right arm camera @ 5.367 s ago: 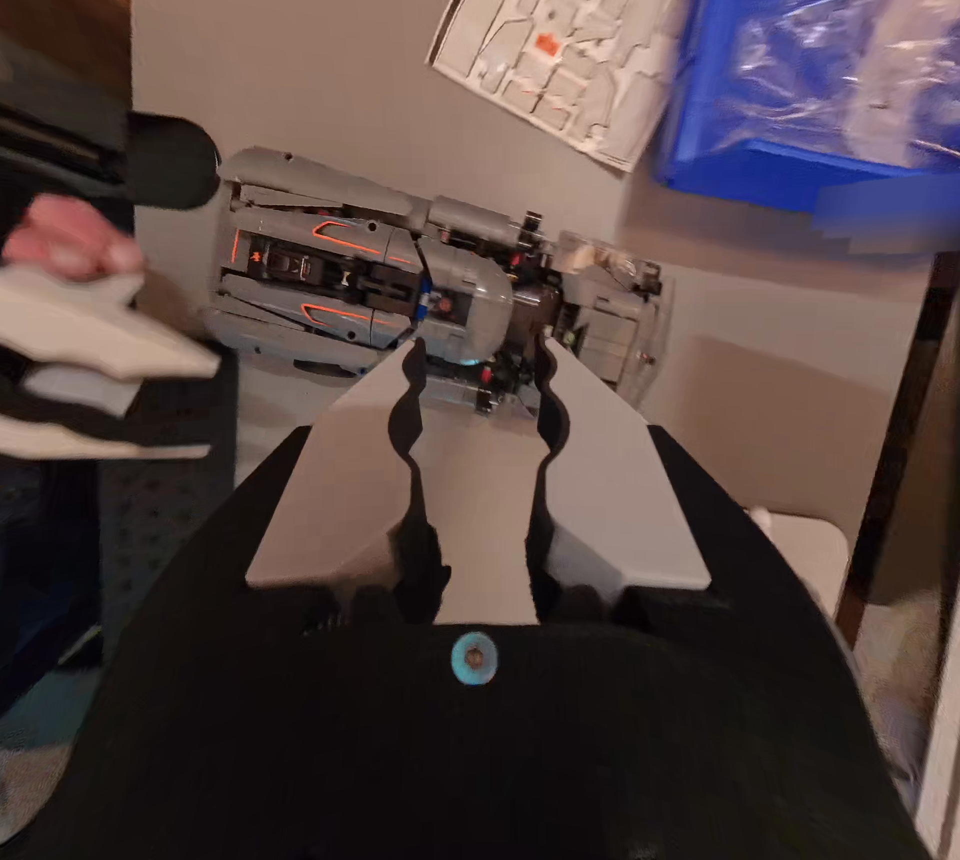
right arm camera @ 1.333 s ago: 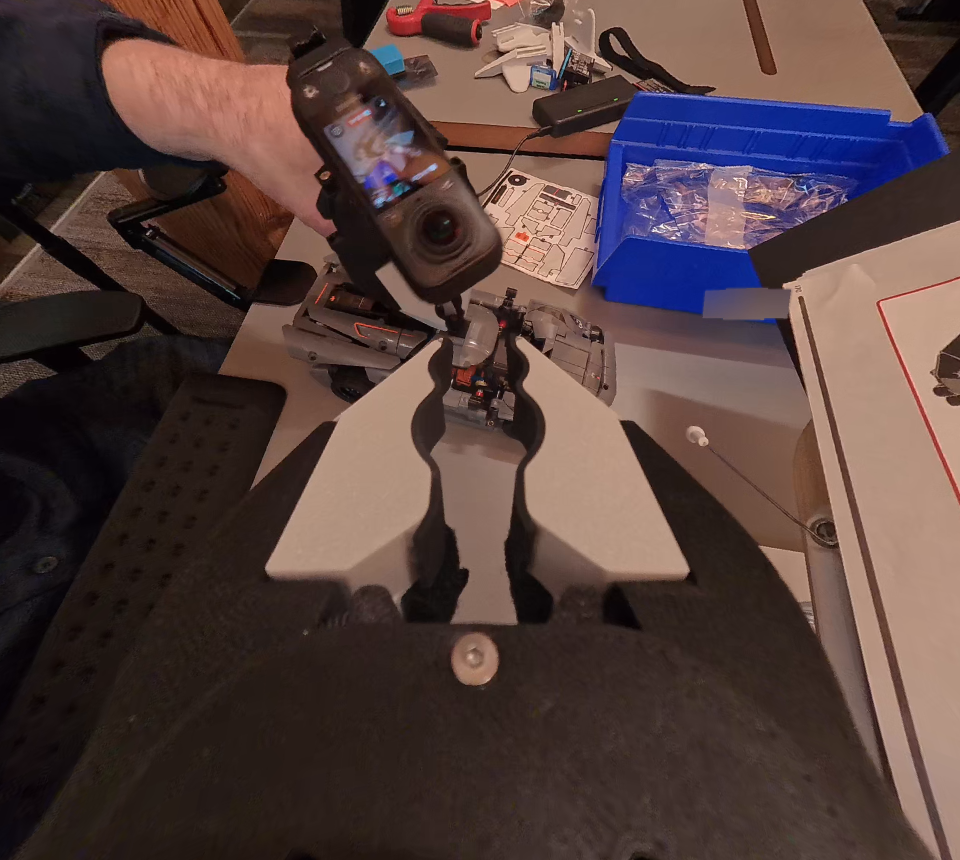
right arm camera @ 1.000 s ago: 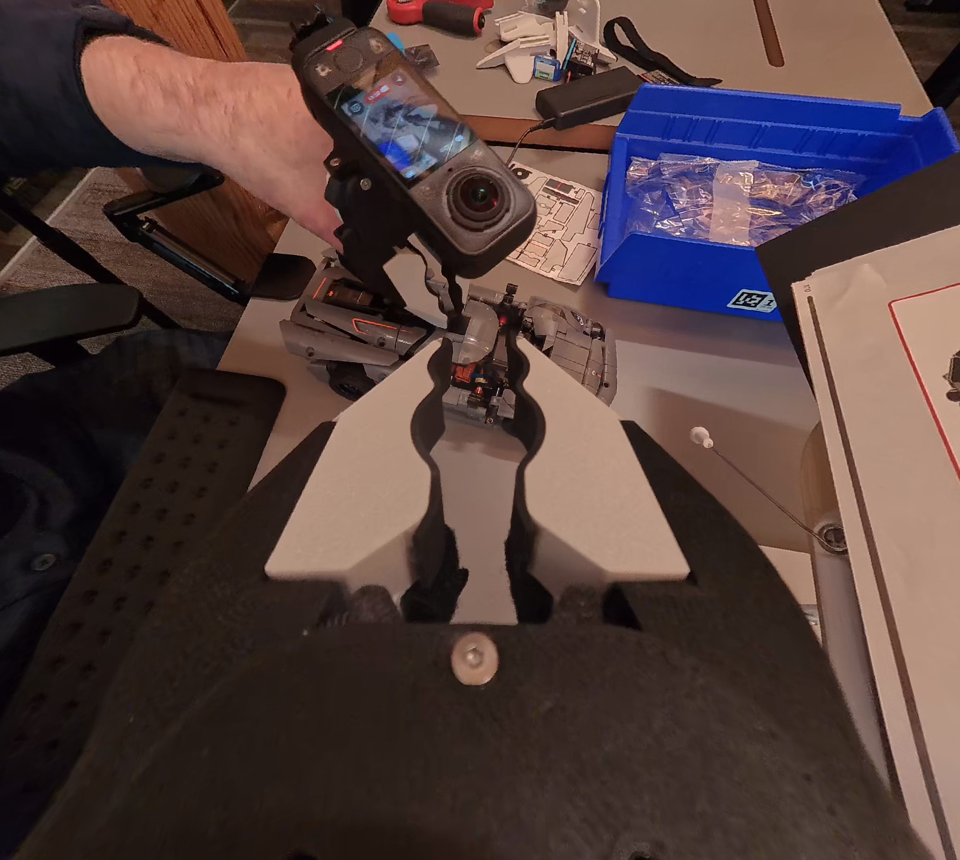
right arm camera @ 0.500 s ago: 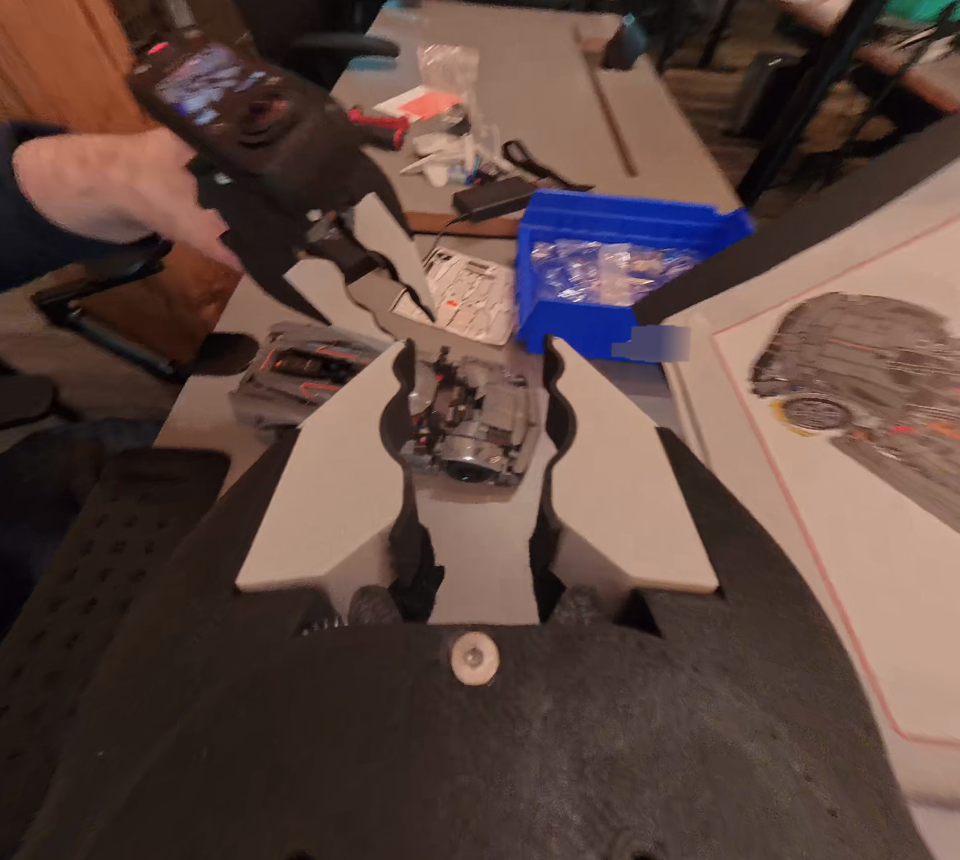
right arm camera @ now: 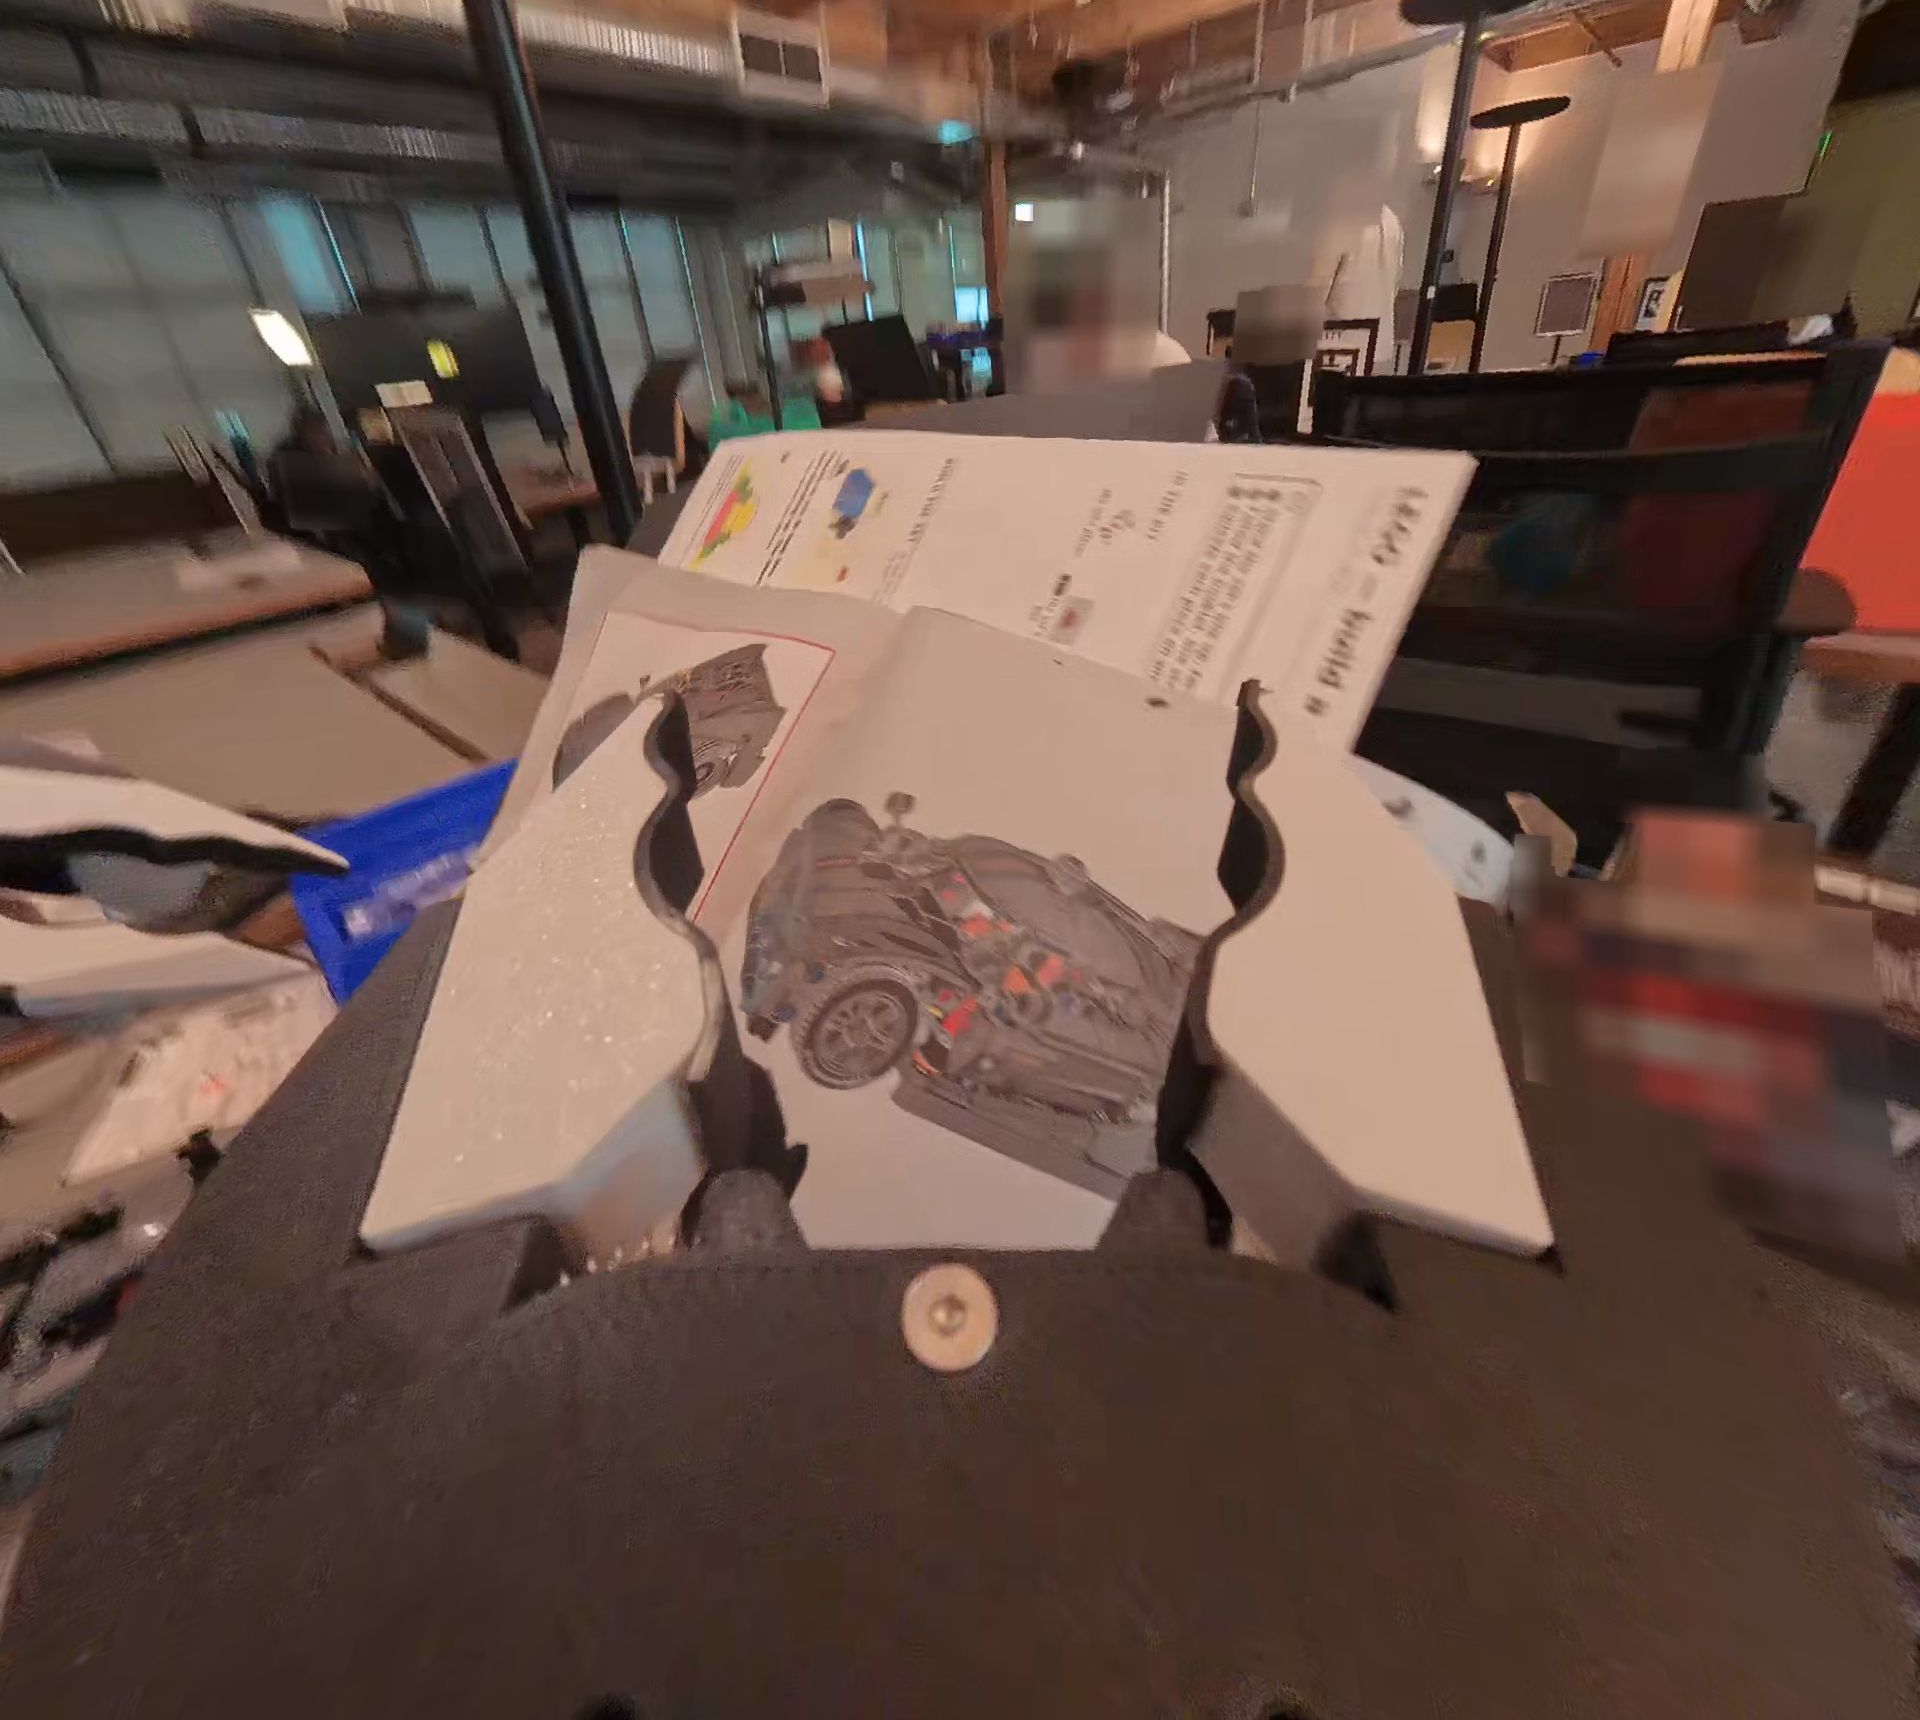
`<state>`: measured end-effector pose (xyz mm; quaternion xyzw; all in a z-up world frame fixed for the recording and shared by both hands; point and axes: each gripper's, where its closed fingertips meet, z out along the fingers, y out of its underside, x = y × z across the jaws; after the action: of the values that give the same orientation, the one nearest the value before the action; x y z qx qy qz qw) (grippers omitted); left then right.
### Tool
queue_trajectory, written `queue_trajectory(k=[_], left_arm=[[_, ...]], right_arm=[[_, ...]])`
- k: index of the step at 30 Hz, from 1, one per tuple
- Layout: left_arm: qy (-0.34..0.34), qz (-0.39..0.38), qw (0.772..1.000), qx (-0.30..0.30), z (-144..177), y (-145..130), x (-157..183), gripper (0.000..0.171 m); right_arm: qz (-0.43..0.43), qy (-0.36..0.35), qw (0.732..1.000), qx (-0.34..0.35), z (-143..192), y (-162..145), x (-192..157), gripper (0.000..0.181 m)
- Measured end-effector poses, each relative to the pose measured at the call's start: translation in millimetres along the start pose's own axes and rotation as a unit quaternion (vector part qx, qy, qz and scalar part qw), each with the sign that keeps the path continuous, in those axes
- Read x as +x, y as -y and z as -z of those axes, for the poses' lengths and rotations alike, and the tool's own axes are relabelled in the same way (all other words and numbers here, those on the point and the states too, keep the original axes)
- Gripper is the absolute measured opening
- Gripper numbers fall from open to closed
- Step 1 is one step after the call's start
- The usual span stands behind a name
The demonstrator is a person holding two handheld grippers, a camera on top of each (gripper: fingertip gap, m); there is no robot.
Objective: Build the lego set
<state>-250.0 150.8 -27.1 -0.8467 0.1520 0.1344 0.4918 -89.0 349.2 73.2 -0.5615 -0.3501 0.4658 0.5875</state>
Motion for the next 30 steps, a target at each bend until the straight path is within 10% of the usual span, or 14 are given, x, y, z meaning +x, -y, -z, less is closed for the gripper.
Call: queue_trajectory(k=[11,30], left_arm=[[-0.002,-0.016,0.990,0.139,-81,50,68,0.044],[0.007,-0.056,0.991,0.120,-112,38,98,0.043]], right_arm=[[0.013,-0.047,0.991,-0.128,-31,-106,47,0.122],[0.063,-0.058,0.985,-0.149,-27,-101,38,0.072]])
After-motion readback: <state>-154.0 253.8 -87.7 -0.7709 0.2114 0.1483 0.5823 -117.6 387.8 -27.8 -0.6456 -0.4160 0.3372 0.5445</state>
